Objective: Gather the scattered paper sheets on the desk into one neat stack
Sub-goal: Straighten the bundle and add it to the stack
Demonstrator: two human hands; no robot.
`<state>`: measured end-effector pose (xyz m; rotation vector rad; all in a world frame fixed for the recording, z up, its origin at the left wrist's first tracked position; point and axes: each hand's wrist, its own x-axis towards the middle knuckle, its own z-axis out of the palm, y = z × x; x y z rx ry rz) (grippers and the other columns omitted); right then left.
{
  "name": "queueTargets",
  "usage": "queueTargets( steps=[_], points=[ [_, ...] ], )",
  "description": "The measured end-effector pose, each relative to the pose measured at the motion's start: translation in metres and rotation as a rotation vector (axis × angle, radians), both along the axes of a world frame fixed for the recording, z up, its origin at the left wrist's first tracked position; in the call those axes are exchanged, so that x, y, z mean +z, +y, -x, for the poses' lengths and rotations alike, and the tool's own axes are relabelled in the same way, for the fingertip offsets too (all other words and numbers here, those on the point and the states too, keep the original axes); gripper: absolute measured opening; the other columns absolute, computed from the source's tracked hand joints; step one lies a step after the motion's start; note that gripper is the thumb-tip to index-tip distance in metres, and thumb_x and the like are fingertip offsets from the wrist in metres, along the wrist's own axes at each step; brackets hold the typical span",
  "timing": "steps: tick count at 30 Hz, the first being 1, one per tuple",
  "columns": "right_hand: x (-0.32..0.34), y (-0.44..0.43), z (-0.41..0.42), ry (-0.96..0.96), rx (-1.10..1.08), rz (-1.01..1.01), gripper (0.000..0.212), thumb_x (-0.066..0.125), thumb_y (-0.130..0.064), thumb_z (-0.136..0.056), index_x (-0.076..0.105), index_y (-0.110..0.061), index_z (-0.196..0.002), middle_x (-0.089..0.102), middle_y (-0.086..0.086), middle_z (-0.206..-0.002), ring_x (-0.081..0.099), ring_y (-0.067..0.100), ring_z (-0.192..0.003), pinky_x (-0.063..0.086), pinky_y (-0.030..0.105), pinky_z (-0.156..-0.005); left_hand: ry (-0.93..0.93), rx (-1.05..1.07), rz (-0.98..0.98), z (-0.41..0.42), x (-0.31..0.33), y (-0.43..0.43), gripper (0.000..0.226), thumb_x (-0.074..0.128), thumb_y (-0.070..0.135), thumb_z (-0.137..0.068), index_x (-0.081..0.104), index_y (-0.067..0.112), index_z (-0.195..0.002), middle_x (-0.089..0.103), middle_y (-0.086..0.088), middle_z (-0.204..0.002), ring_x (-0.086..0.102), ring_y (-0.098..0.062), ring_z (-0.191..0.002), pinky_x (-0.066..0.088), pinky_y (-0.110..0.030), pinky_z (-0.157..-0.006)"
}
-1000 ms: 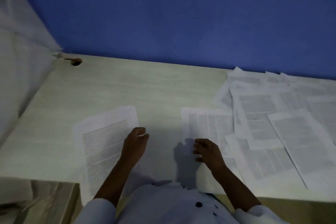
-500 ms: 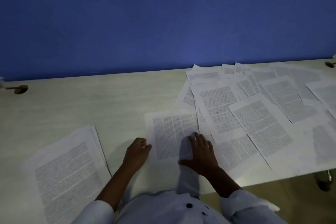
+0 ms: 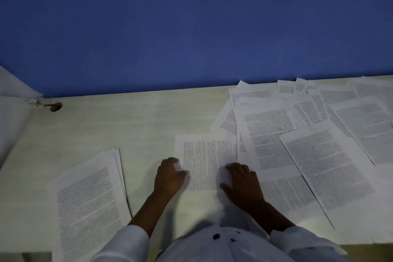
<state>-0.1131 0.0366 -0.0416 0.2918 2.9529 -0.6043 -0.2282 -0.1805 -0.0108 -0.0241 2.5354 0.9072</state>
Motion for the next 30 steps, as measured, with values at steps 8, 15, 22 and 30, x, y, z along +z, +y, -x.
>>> queueTargets(
  steps=[8,15,22,30],
  points=[
    [0.007,0.049,-0.02,0.203,-0.292,0.188,0.031,0.069,-0.025,-0.085,0.061,-0.016,-0.114,0.06,0.001,-0.113,0.059,0.02,-0.1,0.049,0.031,-0.082,0.115,-0.445,0.232,0.056,0.011,0.097,0.1,0.079,0.052,-0.071,0.029,0.009,-0.146,0.036,-0.009,-0.15,0.035,-0.025,-0.138,0.034,-0.037,-0.111],
    [-0.004,0.079,-0.055,0.192,-0.609,0.139,0.029,0.07,-0.021,-0.084,0.061,-0.012,-0.11,0.059,0.01,-0.107,0.057,0.029,-0.094,0.052,0.039,-0.071,0.123,-0.495,0.371,0.078,0.001,0.116,0.113,0.073,0.07,-0.062,0.026,0.014,-0.148,0.038,-0.009,-0.148,0.036,-0.029,-0.135,0.036,-0.043,-0.108],
    [-0.022,0.07,-0.067,0.139,-0.627,0.027,0.024,0.062,-0.031,-0.083,0.061,-0.014,-0.101,0.055,0.005,-0.105,0.054,0.025,-0.089,0.048,0.036,-0.071,0.058,-0.587,0.397,0.057,-0.006,0.102,0.104,0.071,0.072,-0.064,0.036,0.013,-0.143,0.05,-0.008,-0.142,0.046,-0.028,-0.129,0.039,-0.04,-0.106],
    [-0.016,0.05,-0.077,0.149,-0.598,-0.093,0.025,0.051,-0.029,-0.084,0.062,-0.012,-0.099,0.06,0.006,-0.101,0.056,0.027,-0.087,0.042,0.034,-0.069,0.099,-0.603,0.282,0.021,-0.007,0.089,0.062,0.074,0.063,-0.066,0.059,0.016,-0.103,0.06,-0.005,-0.11,0.054,-0.026,-0.107,0.049,-0.039,-0.086]
  ],
)
